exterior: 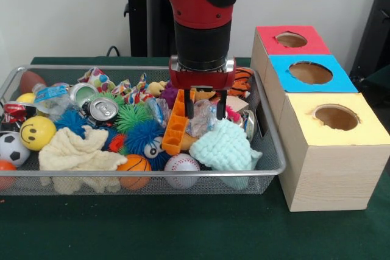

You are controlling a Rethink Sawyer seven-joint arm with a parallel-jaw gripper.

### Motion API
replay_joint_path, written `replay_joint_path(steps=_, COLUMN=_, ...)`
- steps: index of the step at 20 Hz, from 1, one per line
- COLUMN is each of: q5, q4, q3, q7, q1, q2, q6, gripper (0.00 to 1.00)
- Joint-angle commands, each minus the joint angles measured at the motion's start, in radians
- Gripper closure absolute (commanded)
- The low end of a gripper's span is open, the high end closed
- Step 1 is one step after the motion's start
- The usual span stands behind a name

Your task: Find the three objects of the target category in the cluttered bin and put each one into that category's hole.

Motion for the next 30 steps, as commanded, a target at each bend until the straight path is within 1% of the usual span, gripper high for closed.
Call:
replay_joint_path(steps=1, q5=-0.028, q4=0.048, q3=0.051, q7=0.116, q1=0.011, q2=0.05, q6=-0.069, gripper=0.0)
replay_joint_path(steps=17, q5=-0.019, q4=0.044, q3=0.053, q7=0.125, q1=0.016, q2=0.1, q6=-0.141, gripper=0.0)
replay_joint_path(steps=23, q5=-0.019, q4=0.047, q3=0.059, q7=0.113, q1=0.012, q2=0.111, q6=-0.14, gripper=0.0)
replay_joint_path(steps=25, q5=-0.017, q4=0.041, q3=0.057, q7=0.109, q1=0.015, q2=0.114, q6=-0.123, gripper=0.0)
replay_joint_path(steps=26, q5=-0.014, q4=0.046, q3=0.061, q7=0.112, q1=0.011, q2=0.114, q6=-0.127, gripper=1.0)
replay_joint_path(steps=30, q5=-0.008, q4=0.046, q3=0.045, q7=0.133, q1=0.025, q2=0.111, q6=-0.124, gripper=1.0)
